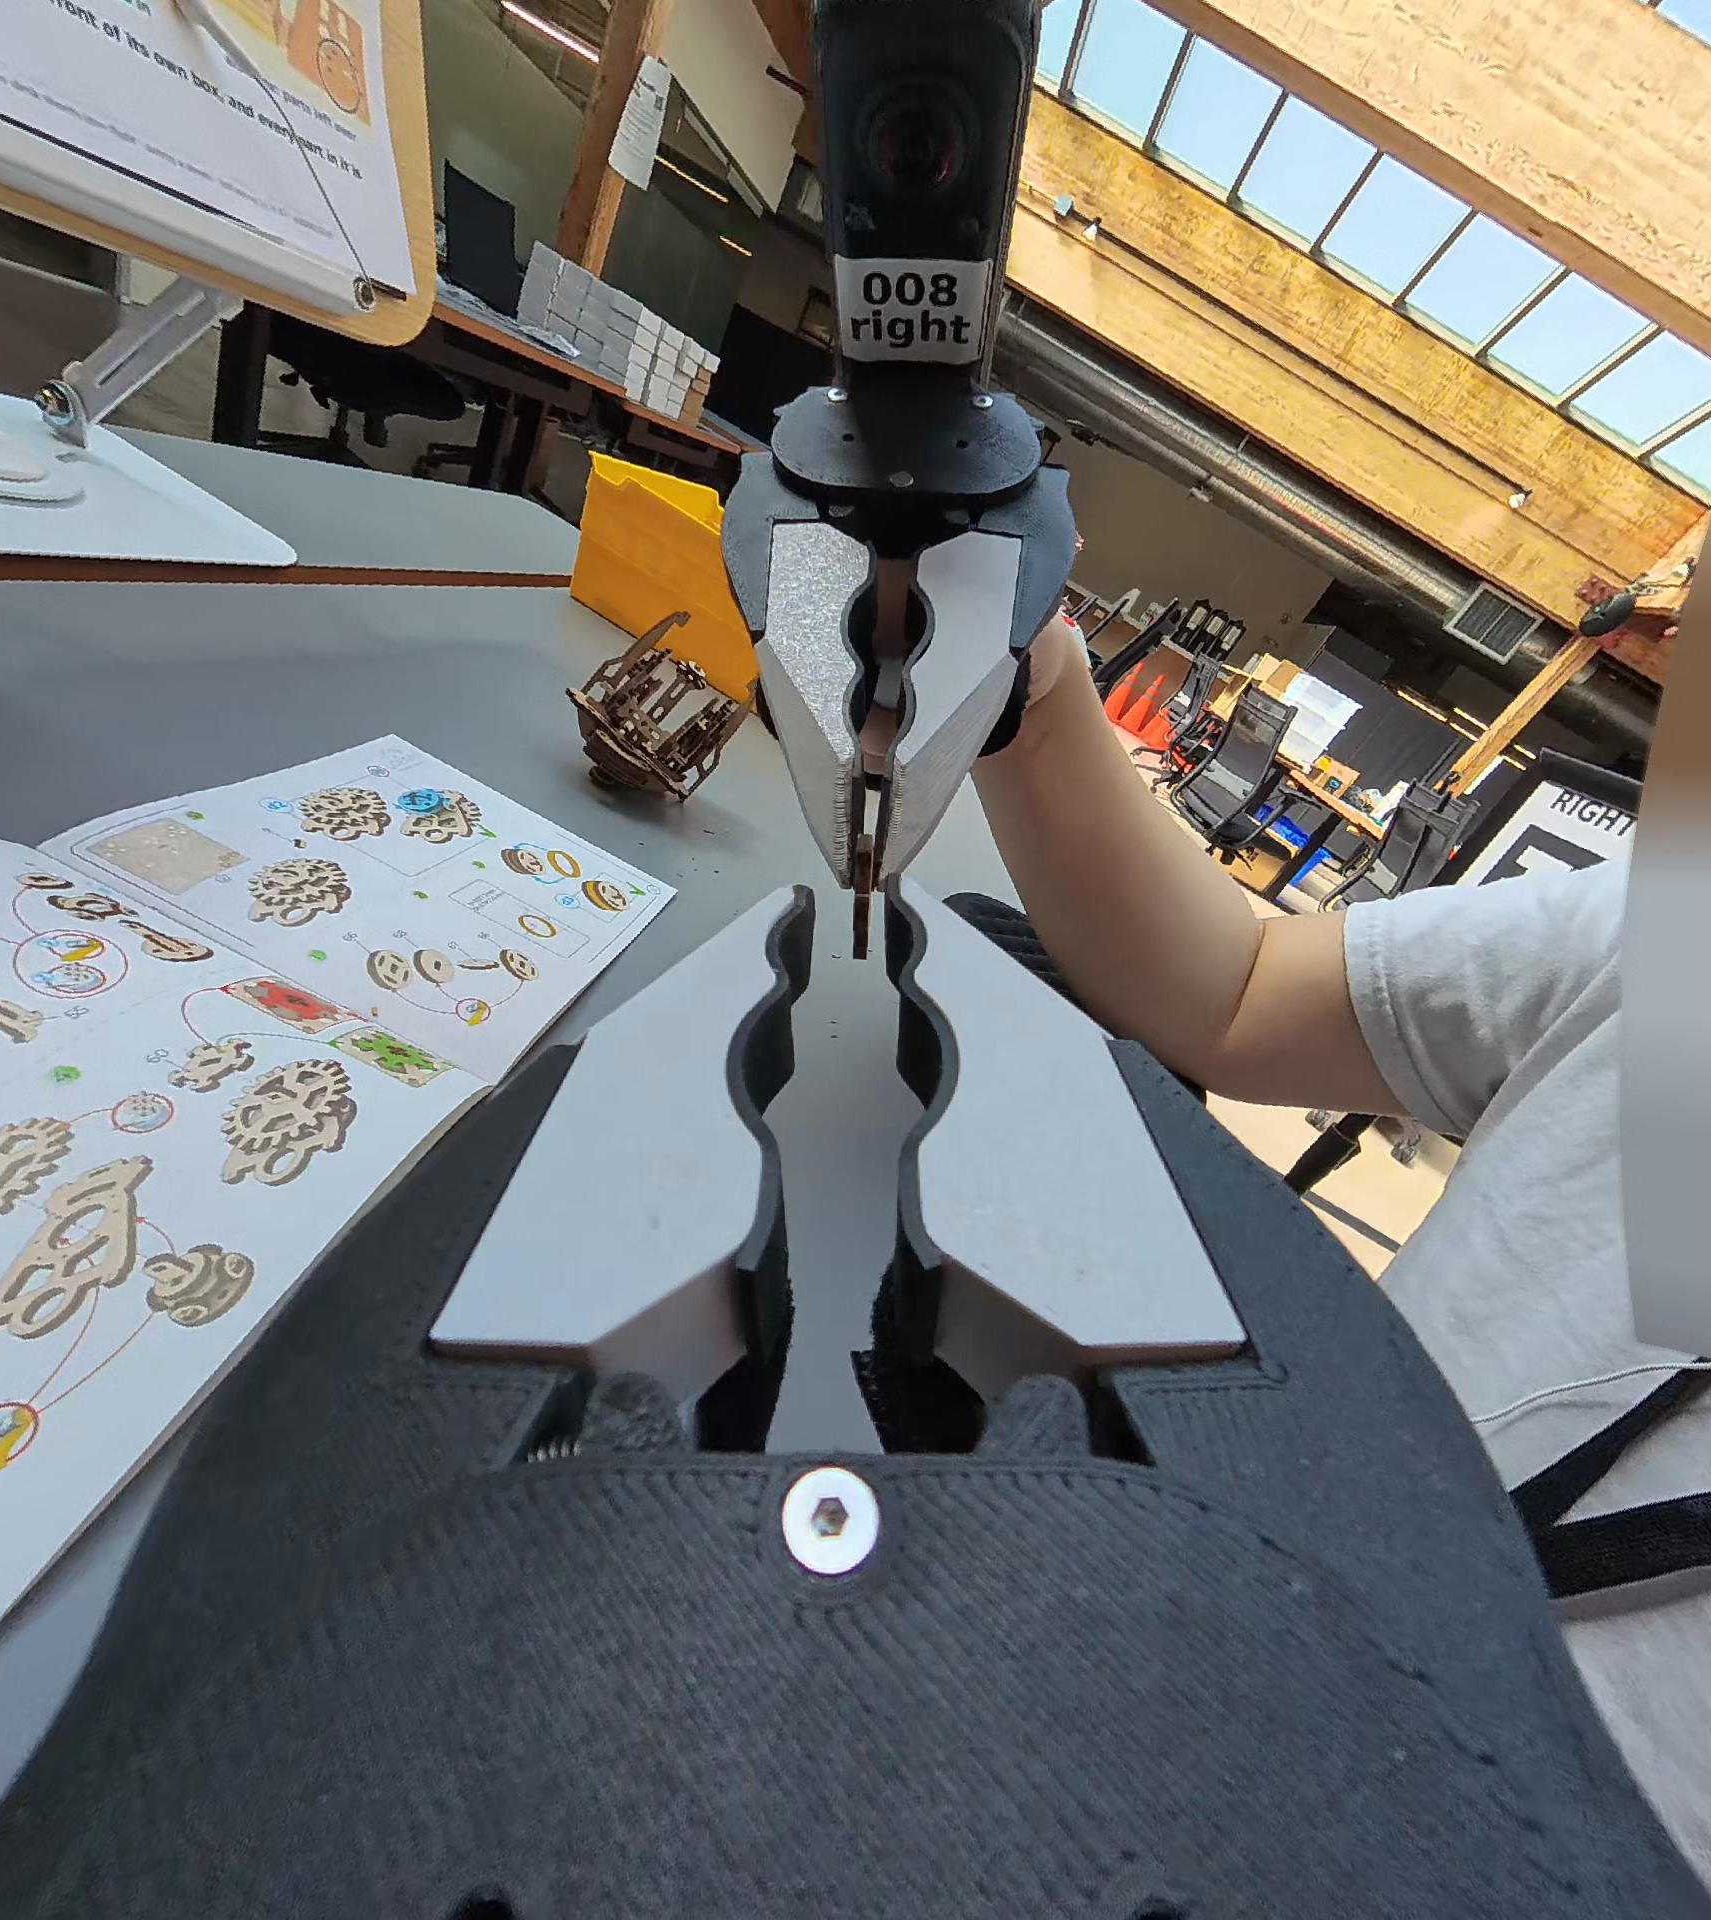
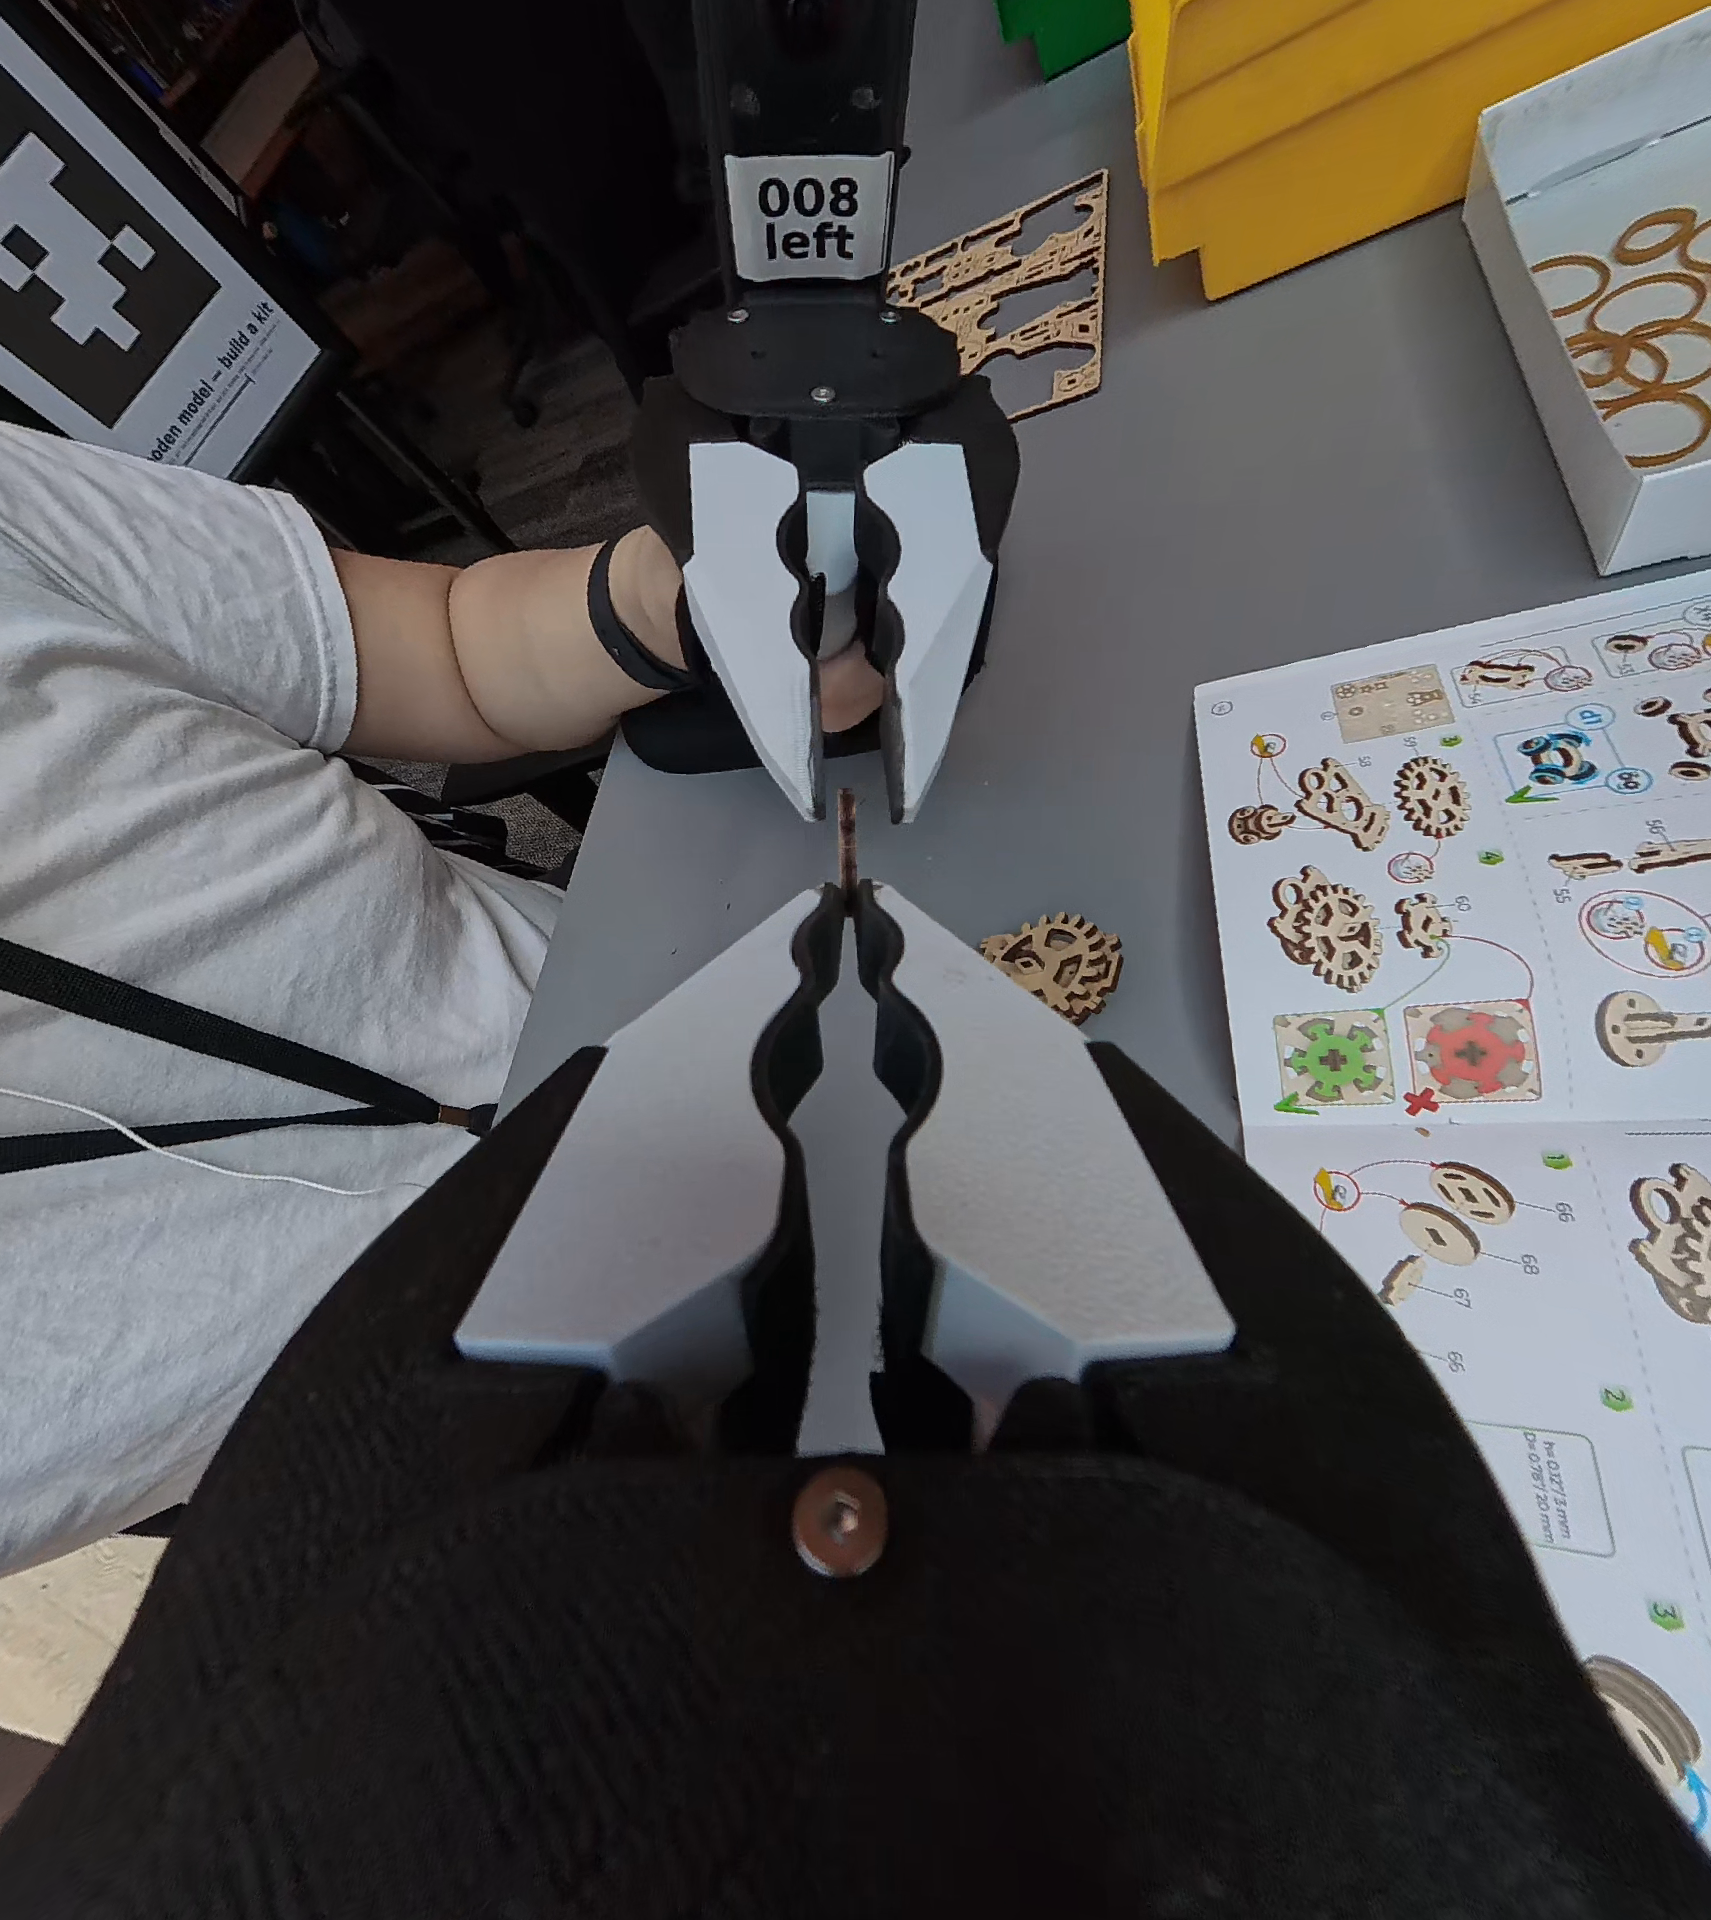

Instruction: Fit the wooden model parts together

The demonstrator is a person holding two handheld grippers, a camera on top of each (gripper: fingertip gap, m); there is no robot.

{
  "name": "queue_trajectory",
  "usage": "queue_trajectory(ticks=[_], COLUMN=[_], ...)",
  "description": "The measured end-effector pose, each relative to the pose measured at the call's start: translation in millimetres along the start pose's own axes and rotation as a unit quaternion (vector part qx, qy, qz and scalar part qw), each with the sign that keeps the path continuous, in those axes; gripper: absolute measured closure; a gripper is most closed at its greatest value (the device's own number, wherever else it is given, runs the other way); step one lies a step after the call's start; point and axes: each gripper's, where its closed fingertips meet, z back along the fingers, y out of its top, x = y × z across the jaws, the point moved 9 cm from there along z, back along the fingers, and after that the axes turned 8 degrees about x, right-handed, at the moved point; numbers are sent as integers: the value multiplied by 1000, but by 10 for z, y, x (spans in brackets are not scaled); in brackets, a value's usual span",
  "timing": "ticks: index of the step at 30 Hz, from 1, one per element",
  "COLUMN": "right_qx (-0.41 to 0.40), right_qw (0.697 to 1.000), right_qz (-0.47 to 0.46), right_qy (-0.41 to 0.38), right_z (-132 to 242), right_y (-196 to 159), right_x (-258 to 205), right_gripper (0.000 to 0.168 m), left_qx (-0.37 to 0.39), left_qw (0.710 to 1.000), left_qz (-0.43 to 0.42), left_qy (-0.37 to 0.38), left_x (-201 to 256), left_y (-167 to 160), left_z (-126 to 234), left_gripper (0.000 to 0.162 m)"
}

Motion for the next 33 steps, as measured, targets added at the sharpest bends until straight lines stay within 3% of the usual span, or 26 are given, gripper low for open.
queue_trajectory(ticks=[7, 19, 25, 33], right_qx=[5, 14, 37, 48], right_qw=[1000, 999, 998, 998], right_qz=[-5, -19, -33, -42], right_qy=[6, 21, 22, 29], right_z=[-17, -22, 17, -6], right_y=[-4, -28, -11, -6], right_x=[10, 53, 91, 105], right_gripper=[167, 167, 167, 167], left_qx=[-5, -2, -7, -14], left_qw=[1000, 1000, 1000, 999], left_qz=[0, 12, 31, 30], left_qy=[-6, -4, -2, -7], left_x=[16, 7, -19, -10], left_y=[-18, -22, -41, -76], left_z=[-11, 8, 22, -18], left_gripper=[161, 161, 149, 155])
